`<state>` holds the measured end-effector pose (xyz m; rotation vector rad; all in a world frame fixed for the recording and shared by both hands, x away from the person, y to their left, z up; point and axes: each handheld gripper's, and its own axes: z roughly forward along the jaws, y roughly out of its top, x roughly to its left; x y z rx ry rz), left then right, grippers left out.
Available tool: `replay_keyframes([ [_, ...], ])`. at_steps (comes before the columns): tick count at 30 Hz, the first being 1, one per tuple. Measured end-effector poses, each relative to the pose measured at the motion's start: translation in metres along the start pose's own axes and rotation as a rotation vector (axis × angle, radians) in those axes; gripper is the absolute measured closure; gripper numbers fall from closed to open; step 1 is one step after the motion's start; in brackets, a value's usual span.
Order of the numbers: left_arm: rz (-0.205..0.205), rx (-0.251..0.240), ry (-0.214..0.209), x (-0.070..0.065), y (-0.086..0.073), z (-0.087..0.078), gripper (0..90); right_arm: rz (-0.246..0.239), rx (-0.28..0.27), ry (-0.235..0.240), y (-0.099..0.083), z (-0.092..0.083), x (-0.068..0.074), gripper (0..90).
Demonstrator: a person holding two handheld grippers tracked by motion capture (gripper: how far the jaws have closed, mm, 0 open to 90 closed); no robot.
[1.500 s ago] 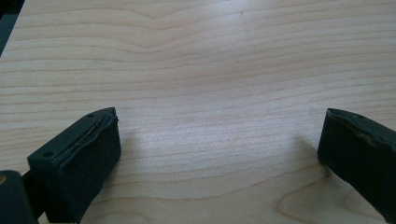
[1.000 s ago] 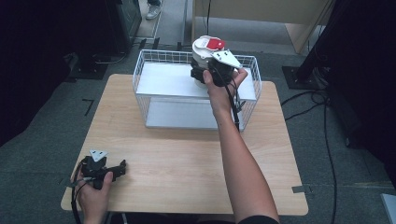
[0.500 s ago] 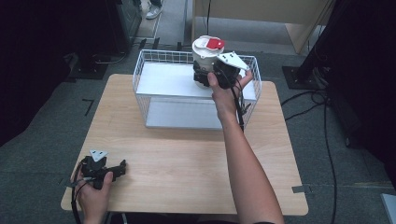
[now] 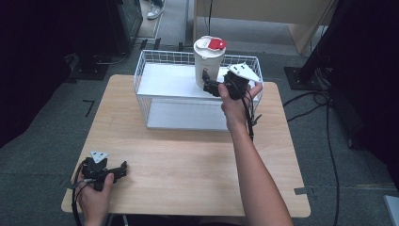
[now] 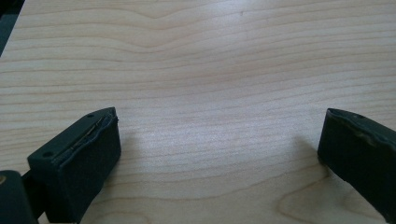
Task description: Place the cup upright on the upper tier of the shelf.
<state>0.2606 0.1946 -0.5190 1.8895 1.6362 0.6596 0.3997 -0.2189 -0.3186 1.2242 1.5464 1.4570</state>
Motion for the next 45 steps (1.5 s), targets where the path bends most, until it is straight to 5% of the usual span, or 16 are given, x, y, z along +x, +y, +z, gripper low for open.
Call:
replay_keyframes([
  [21, 0.0, -0.001, 0.001, 0.0, 0.0, 0.0, 0.0, -0.028, 0.013, -0.025, -0.03, -0.044, -0.024, 0.0],
  [45, 0.0, -0.001, 0.001, 0.0, 0.0, 0.0, 0.0, -0.055, 0.025, -0.106, -0.065, -0.099, -0.06, 0.0],
])
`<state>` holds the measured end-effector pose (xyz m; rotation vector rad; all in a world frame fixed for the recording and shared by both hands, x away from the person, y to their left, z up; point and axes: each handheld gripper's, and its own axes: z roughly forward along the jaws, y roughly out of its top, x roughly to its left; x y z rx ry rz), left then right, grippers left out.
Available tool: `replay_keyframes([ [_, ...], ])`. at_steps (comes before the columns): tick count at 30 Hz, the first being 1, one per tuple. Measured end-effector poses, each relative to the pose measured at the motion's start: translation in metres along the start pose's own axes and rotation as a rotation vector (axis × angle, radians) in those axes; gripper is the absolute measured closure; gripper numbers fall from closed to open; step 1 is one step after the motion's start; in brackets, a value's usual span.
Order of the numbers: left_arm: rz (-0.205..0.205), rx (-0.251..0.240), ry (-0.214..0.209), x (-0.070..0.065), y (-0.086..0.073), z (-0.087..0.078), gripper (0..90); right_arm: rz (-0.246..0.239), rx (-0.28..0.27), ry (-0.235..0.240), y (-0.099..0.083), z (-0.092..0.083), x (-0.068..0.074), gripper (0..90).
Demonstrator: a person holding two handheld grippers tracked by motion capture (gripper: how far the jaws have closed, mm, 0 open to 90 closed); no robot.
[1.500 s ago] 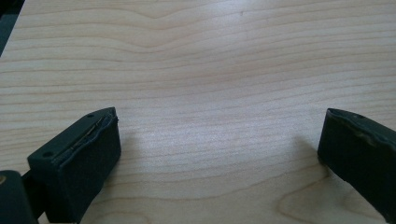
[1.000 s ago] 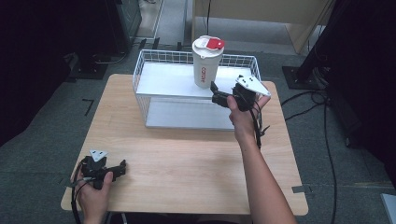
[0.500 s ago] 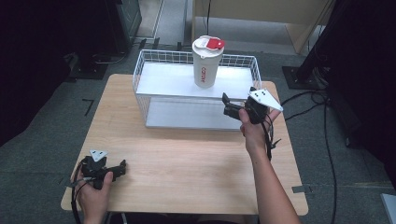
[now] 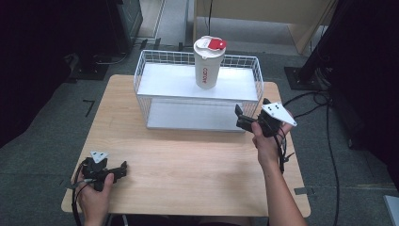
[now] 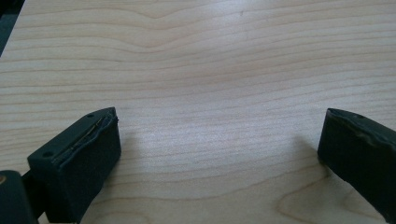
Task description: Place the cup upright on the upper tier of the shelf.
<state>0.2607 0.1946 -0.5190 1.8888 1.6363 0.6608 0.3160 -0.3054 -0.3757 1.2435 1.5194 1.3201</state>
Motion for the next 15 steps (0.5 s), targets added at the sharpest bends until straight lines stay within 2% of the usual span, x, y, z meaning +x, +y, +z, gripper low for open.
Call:
replay_keyframes([
  [5, -0.001, 0.0, 0.0, 0.0, 0.0, 0.0, 0.0, 0.023, 0.01, -0.024, -0.015, -0.01, -0.009, 0.0],
  [10, 0.001, 0.002, -0.001, 0.0, 0.0, 0.0, 0.0, 0.055, 0.008, -0.027, -0.025, -0.015, -0.015, 0.0],
  [12, 0.001, 0.002, -0.001, 0.0, 0.0, 0.0, 0.0, 0.056, 0.025, -0.053, -0.034, -0.018, -0.02, 0.0],
  [15, 0.001, 0.002, 0.0, 0.0, 0.0, 0.0, 0.0, 0.071, 0.038, -0.064, -0.042, -0.022, -0.025, 0.0],
])
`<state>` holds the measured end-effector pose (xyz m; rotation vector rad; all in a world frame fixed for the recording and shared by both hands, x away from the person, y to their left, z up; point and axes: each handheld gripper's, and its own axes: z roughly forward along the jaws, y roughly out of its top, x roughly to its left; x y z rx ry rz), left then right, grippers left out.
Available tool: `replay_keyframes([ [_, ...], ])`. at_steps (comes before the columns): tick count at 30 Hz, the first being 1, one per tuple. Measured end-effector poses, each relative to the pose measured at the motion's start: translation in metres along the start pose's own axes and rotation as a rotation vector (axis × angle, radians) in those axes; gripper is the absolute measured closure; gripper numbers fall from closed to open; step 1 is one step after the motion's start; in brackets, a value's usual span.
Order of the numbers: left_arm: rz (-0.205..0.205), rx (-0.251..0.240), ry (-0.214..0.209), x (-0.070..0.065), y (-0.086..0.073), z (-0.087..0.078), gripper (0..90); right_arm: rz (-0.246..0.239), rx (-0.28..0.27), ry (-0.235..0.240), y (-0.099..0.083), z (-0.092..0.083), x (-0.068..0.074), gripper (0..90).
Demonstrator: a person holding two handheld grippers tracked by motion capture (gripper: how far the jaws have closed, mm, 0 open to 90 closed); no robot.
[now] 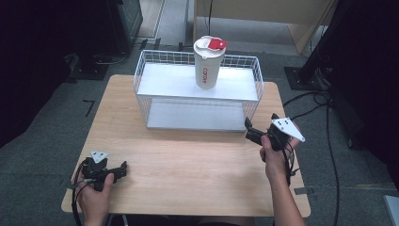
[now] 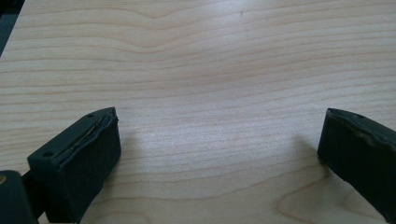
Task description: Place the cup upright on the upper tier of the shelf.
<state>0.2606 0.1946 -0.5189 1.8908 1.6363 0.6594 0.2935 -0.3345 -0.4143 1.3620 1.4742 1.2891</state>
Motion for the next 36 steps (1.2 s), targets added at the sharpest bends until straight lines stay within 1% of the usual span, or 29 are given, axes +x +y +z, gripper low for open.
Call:
replay_keyframes([
  [1, 0.0, 0.0, 0.0, 0.0, 0.0, 0.0, 0.0, 0.0, 0.0, 0.0, 0.0, 0.0, 0.0, 0.0],
  [2, 0.0, 0.0, 0.0, 0.0, 0.0, 0.0, 0.0, -0.004, 0.01, -0.014, -0.006, -0.003, -0.004, 0.0],
  [4, 0.0, 0.0, 0.0, 0.0, 0.0, 0.0, 0.0, -0.005, 0.015, -0.016, -0.008, -0.004, -0.005, 0.0],
  [5, 0.0, 0.0, 0.0, 0.0, 0.0, 0.0, 0.0, -0.002, 0.02, -0.025, -0.014, -0.006, -0.008, 0.0],
  [6, 0.0, 0.0, 0.0, 0.0, 0.0, 0.0, 0.0, -0.002, 0.02, -0.025, -0.014, -0.006, -0.008, 0.0],
  [8, 0.0, 0.001, 0.0, 0.0, 0.0, 0.0, 0.0, 0.011, 0.028, -0.041, -0.023, -0.01, -0.014, 0.0],
  [9, 0.0, 0.001, 0.0, 0.0, 0.0, 0.0, 0.0, 0.011, 0.028, -0.041, -0.023, -0.01, -0.014, 0.0],
  [10, 0.0, 0.001, 0.0, 0.0, 0.0, 0.0, 0.0, 0.015, 0.038, -0.052, -0.028, -0.012, -0.018, 0.0],
  [11, 0.0, 0.001, 0.0, 0.0, 0.0, 0.0, 0.0, 0.015, 0.038, -0.052, -0.028, -0.012, -0.018, 0.0],
  [12, 0.0, 0.001, 0.0, 0.0, 0.0, 0.0, 0.0, 0.019, 0.05, -0.057, -0.033, -0.014, -0.021, 0.0],
  [13, 0.0, 0.001, 0.0, 0.0, 0.0, 0.0, 0.0, 0.019, 0.05, -0.057, -0.033, -0.014, -0.021, 0.0],
  [14, 0.0, 0.001, 0.0, 0.0, 0.0, 0.0, 0.0, 0.022, 0.062, -0.057, -0.037, -0.016, -0.023, 0.0],
  [20, 0.0, 0.001, 0.0, 0.0, 0.0, 0.0, 0.0, 0.026, 0.073, -0.075, -0.047, -0.024, -0.032, 0.0],
  [23, 0.0, 0.0, 0.0, 0.0, 0.0, 0.0, 0.0, 0.034, 0.092, -0.083, -0.058, -0.03, -0.039, 0.0],
  [24, 0.0, 0.0, 0.0, 0.0, 0.0, 0.0, 0.0, 0.034, 0.092, -0.083, -0.058, -0.03, -0.039, 0.0],
  [26, -0.001, 0.0, 0.0, 0.0, 0.0, 0.0, 0.0, 0.038, 0.108, -0.092, -0.066, -0.035, -0.043, 0.0],
  [27, -0.001, 0.0, 0.0, 0.0, 0.0, 0.0, 0.0, 0.038, 0.108, -0.092, -0.066, -0.035, -0.043, 0.0],
  [28, -0.001, 0.0, 0.0, 0.0, 0.0, 0.0, 0.0, 0.043, 0.122, -0.094, -0.071, -0.038, -0.047, 0.0],
  [36, -0.001, 0.0, 0.0, 0.0, 0.0, 0.0, 0.0, 0.041, 0.15, -0.107, -0.083, -0.046, -0.054, 0.0],
])
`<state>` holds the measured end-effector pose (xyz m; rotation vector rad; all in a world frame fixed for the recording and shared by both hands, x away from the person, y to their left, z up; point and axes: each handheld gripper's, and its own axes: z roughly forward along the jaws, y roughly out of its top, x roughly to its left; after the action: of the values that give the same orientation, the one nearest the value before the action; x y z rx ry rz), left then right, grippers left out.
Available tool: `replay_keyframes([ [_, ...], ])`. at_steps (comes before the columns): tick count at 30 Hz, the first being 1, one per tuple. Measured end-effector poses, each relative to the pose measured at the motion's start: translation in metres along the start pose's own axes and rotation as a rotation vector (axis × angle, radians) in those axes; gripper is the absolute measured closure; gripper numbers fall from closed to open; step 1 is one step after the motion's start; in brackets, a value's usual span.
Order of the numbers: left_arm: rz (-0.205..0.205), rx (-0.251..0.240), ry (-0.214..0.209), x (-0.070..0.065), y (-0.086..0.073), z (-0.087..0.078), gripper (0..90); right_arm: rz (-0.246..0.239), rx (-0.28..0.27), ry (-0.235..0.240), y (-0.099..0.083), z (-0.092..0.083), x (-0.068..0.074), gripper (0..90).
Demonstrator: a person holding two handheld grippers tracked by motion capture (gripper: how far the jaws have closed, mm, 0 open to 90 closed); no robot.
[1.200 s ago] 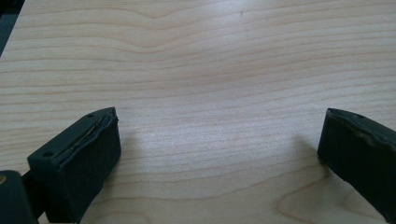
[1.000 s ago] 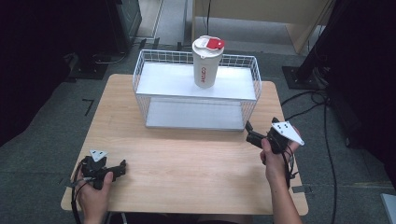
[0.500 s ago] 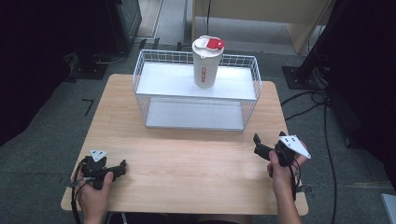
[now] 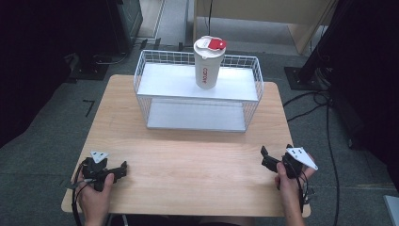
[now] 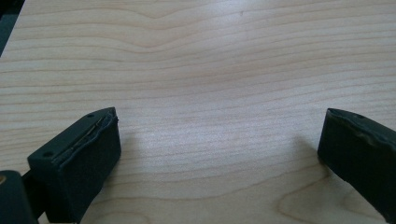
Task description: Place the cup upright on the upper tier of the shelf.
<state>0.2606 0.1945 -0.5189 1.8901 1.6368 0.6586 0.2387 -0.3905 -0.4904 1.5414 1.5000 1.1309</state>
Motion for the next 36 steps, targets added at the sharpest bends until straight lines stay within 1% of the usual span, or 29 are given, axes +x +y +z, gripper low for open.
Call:
replay_keyframes([
  [10, 0.0, 0.0, 0.0, 0.0, 0.0, 0.0, 0.0, -0.019, 0.051, -0.021, -0.019, -0.009, -0.011, 0.0],
  [17, 0.0, 0.0, 0.0, 0.0, 0.0, 0.0, 0.0, -0.023, 0.075, -0.035, -0.024, -0.014, -0.018, 0.0],
  [18, 0.0, 0.0, 0.0, 0.0, 0.0, 0.0, 0.0, -0.018, 0.082, -0.037, -0.025, -0.015, -0.019, 0.0],
  [19, 0.0, 0.0, 0.0, 0.0, 0.0, 0.0, 0.0, -0.032, 0.089, -0.036, -0.027, -0.017, -0.021, 0.0],
  [20, 0.0, 0.0, 0.0, 0.0, 0.0, 0.0, 0.0, -0.032, 0.089, -0.036, -0.027, -0.017, -0.021, 0.0],
  [22, 0.0, 0.0, 0.0, 0.0, 0.0, 0.0, 0.0, -0.038, 0.108, -0.041, -0.033, -0.021, -0.024, 0.0],
  [23, 0.0, 0.0, 0.0, 0.0, 0.0, 0.0, 0.0, -0.038, 0.108, -0.041, -0.033, -0.021, -0.024, 0.0],
  [26, 0.0, 0.0, 0.0, 0.0, 0.0, 0.0, 0.0, -0.043, 0.131, -0.052, -0.038, -0.023, -0.027, 0.0],
  [27, 0.0, 0.0, 0.0, 0.0, 0.0, 0.0, 0.0, -0.036, 0.129, -0.05, -0.038, -0.024, -0.029, 0.0],
  [28, 0.0, 0.0, 0.0, 0.0, 0.0, 0.0, 0.0, -0.04, 0.134, -0.056, -0.039, -0.026, -0.031, 0.0],
  [31, 0.0, 0.0, 0.0, 0.0, 0.0, 0.0, 0.0, -0.049, 0.145, -0.051, -0.04, -0.028, -0.033, 0.0],
  [33, 0.0, -0.001, 0.0, 0.0, 0.0, 0.0, 0.0, -0.061, 0.172, -0.046, -0.04, -0.029, -0.034, 0.0],
  [34, 0.0, 0.0, 0.0, 0.0, 0.0, 0.0, 0.0, -0.07, 0.219, -0.039, -0.041, -0.029, -0.035, 0.0],
  [35, 0.0, 0.0, 0.0, 0.0, 0.0, 0.0, 0.0, -0.07, 0.219, -0.039, -0.041, -0.029, -0.035, 0.0],
  [36, 0.001, -0.001, 0.0, 0.0, 0.0, 0.0, 0.0, -0.081, 0.252, -0.046, -0.042, -0.029, -0.036, 0.0],
])
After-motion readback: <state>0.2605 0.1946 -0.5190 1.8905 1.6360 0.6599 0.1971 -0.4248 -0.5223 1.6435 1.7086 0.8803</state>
